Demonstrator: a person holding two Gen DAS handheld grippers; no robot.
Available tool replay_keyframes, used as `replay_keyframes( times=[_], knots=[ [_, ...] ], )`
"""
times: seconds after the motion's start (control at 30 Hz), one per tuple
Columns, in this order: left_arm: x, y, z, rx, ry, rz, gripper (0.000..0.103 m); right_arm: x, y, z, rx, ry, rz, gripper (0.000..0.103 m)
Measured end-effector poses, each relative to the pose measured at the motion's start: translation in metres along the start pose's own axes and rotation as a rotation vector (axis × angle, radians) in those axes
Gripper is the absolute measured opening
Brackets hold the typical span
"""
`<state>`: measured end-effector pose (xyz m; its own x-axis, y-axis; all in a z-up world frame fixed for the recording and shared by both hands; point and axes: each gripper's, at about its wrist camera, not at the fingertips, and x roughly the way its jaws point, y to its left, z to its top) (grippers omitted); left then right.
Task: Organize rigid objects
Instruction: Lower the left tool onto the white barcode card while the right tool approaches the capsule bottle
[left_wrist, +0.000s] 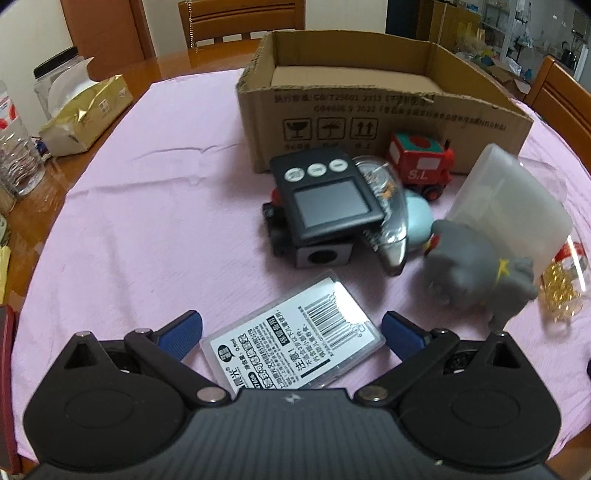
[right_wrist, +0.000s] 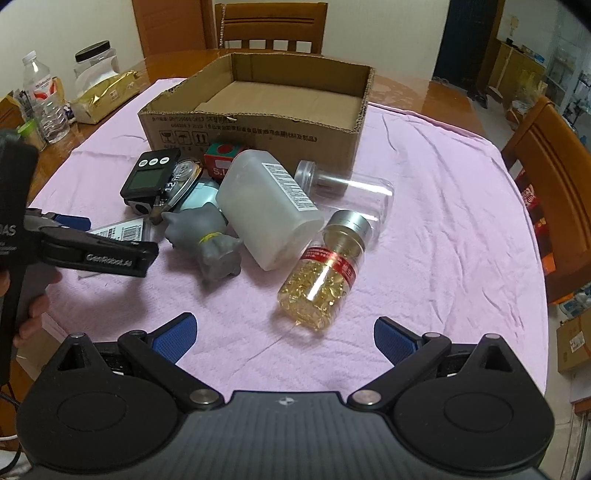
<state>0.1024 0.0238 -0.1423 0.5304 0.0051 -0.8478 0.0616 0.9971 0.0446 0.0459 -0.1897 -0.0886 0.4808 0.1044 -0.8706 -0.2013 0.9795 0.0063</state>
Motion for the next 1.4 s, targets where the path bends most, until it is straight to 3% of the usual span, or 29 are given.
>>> replay_keyframes(
  times=[0.4,0.7,1.03,1.23,1.4],
  knots=[
    [-0.014,0.034,-0.018,-0.036,0.057,0.034,0.102,0.015,0.001,0.010,-0.097,-0.004,0.033,0.103],
    [-0.031,0.039,-0.012,-0.013,0.038,0.034,0.102,0.015,-0.018,0.033,-0.145,-0.020,0.043,0.103],
    [-0.033,0.045,-0.034,-0.206,0.157,0.012,0.102,0.015,-0.019,0.034,-0.130,-0.007,0.112,0.103],
    [-0.025,0.027,-0.031,-0.293,0.140,-0.009,0.102,0.017,-0.035,0.032,-0.221,-0.002,0.174,0.103],
    [-0.014,0.013,-0.018,-0.294,0.104,0.055,0.102,0.021,-0.053,0.042,-0.295,-0.013,0.220,0.103]
  ],
)
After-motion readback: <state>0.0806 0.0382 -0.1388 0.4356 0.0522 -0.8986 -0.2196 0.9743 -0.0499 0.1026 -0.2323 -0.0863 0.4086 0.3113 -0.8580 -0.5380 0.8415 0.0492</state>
